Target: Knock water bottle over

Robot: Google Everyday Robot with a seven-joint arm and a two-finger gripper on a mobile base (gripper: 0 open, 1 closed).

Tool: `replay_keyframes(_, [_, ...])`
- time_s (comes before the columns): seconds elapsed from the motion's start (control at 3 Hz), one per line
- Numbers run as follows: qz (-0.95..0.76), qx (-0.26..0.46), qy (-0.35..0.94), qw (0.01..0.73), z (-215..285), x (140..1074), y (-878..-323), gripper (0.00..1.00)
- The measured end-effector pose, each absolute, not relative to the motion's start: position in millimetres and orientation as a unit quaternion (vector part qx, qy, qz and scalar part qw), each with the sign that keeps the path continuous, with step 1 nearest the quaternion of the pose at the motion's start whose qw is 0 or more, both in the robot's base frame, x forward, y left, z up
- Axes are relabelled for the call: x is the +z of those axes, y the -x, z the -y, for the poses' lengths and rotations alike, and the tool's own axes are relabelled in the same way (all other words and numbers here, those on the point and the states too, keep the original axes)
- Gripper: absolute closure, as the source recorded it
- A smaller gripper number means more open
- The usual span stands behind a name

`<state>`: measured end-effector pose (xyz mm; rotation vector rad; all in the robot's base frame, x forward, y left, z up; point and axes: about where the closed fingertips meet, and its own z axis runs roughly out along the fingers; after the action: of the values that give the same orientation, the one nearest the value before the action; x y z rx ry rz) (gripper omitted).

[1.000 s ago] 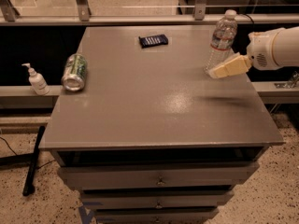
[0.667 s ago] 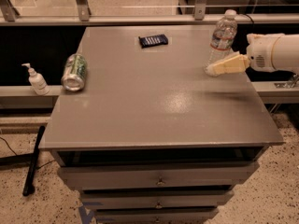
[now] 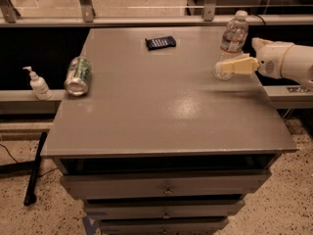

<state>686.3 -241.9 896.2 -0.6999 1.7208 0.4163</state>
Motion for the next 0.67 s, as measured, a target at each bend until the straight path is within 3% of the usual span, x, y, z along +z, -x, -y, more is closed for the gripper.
replay_keyframes(0.67, [-0.714,0.227,0.307,0.587,222.8,898.3,-690.2,0.55])
